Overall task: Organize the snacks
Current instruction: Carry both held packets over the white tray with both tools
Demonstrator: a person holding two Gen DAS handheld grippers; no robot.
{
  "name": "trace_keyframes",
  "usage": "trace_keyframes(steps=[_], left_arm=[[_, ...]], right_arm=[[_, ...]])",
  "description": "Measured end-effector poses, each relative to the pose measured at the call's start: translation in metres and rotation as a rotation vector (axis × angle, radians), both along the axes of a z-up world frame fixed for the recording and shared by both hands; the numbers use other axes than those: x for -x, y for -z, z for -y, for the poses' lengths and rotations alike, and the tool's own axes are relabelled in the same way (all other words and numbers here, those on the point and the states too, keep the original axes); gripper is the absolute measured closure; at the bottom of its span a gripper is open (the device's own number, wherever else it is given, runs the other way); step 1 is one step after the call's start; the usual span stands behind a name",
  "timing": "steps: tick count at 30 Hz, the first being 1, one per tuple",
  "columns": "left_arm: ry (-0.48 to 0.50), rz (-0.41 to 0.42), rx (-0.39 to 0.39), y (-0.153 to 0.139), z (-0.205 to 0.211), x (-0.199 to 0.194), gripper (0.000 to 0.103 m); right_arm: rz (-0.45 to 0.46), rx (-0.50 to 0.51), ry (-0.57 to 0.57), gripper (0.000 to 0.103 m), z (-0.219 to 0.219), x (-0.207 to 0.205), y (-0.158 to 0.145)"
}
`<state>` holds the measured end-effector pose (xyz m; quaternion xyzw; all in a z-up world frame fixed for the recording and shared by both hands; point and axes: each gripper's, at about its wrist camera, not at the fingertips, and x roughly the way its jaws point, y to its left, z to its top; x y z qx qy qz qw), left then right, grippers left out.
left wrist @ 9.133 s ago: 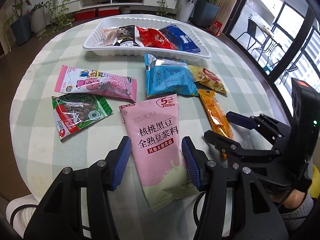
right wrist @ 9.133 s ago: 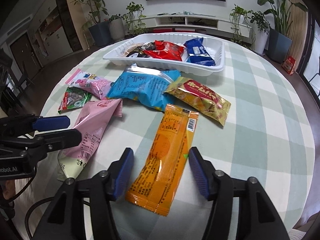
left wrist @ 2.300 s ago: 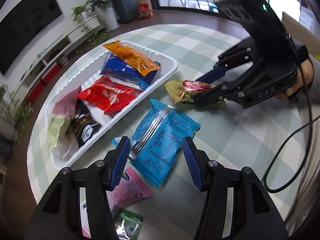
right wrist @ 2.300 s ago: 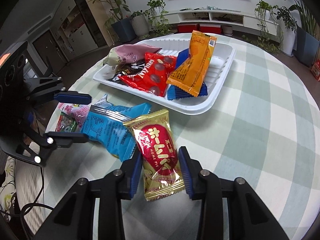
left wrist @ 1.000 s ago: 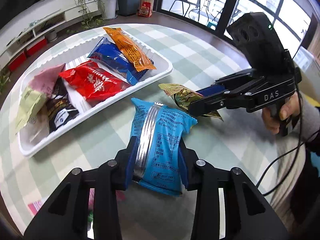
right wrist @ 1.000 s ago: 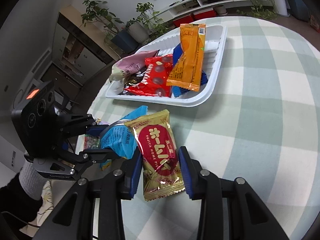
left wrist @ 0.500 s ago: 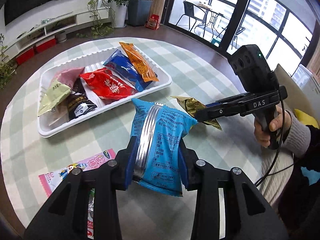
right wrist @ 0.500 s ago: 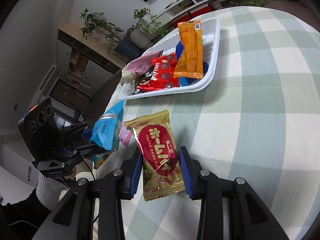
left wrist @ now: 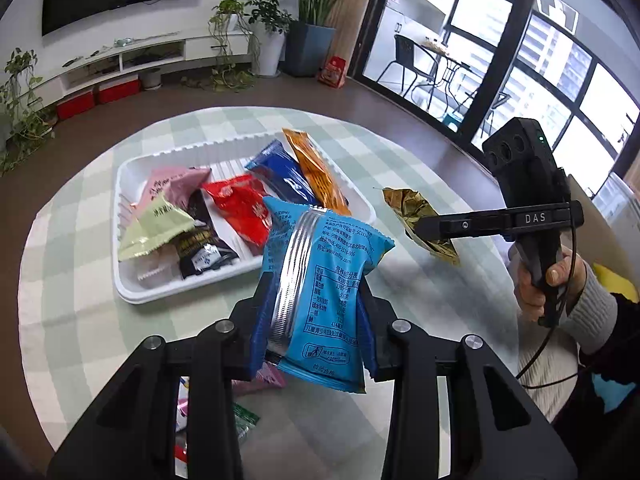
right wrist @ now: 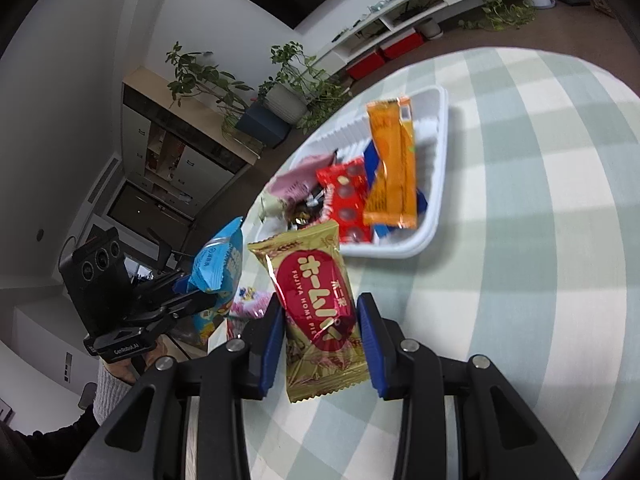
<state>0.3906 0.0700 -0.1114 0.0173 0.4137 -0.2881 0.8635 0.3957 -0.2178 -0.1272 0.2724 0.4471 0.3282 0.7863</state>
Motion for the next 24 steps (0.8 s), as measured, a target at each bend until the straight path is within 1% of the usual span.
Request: trace_keyframes(steps=[7, 13, 19, 24], left_arm=[[-0.058, 0.0, 0.02, -0.008, 0.0, -0.026, 0.069], [-0.105, -0.01, 0.024, -0.004, 0.004, -0.05, 0.069], [-0.148, -0.041, 0.041, 0.009, 0.005, -0.075, 0.069], [-0.162, -0.043, 0.042, 0.018, 0.006, -0.091, 0.069]], right_arm=[[0.044, 0.016, -0.004, 0.064, -0.014, -0.033, -0.02], [0.058, 0.046, -0.002, 0.064, -0.03, -0.073, -0.028], [0.06, 0.079, -0.008, 0.064, -0.047, -0.111, -0.026], [0.051, 0.094, -0.009, 0.064, -0.058, -0.138, -0.019]])
